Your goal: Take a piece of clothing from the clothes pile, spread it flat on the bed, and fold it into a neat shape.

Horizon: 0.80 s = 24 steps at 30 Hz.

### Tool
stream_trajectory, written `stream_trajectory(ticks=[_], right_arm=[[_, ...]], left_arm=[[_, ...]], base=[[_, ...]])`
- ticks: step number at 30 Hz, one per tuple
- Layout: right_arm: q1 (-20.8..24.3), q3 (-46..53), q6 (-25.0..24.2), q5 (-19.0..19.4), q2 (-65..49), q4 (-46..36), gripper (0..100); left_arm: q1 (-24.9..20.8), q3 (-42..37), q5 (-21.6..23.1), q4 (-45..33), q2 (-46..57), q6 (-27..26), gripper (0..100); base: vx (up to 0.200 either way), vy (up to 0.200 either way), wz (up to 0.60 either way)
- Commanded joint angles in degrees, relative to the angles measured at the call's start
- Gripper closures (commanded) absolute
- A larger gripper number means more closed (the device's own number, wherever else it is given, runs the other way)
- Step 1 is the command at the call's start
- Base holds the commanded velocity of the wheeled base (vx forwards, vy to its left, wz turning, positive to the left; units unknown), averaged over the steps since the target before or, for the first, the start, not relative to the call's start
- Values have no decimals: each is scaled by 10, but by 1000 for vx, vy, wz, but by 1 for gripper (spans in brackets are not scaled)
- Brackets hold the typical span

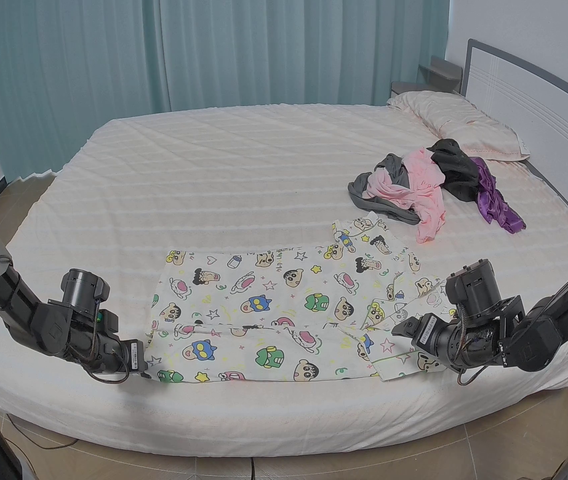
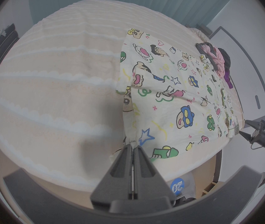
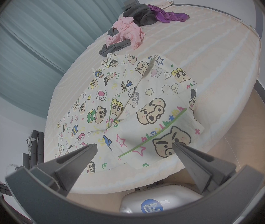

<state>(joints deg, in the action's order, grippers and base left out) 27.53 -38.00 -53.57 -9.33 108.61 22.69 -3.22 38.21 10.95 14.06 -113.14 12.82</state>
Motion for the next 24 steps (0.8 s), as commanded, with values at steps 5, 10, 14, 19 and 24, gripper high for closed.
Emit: stream_trajectory(ticks=[5,10,14,19,24], right_arm=[[-5,6,4,0,-2,1,0],[-8,6,5,0,-2,0,0],[-10,6,7,0,-1,0,0],[-12,13,15,-2,-16,1,0],[-25,27,45,-2,-43,1,0]], left_arm=[[-1,-18,-22,-18,37,-3,100],[-6,-34,-24,-18,42,-3,100],[-10,-45,-25,-17,43,-3,0],[-9,-45,-31,-13,47,-3,0],[-9,-32,-38,-11,70,0,0]], base=[[0,0,0],[0,0,0],[0,0,0],[0,0,0],[0,0,0]])
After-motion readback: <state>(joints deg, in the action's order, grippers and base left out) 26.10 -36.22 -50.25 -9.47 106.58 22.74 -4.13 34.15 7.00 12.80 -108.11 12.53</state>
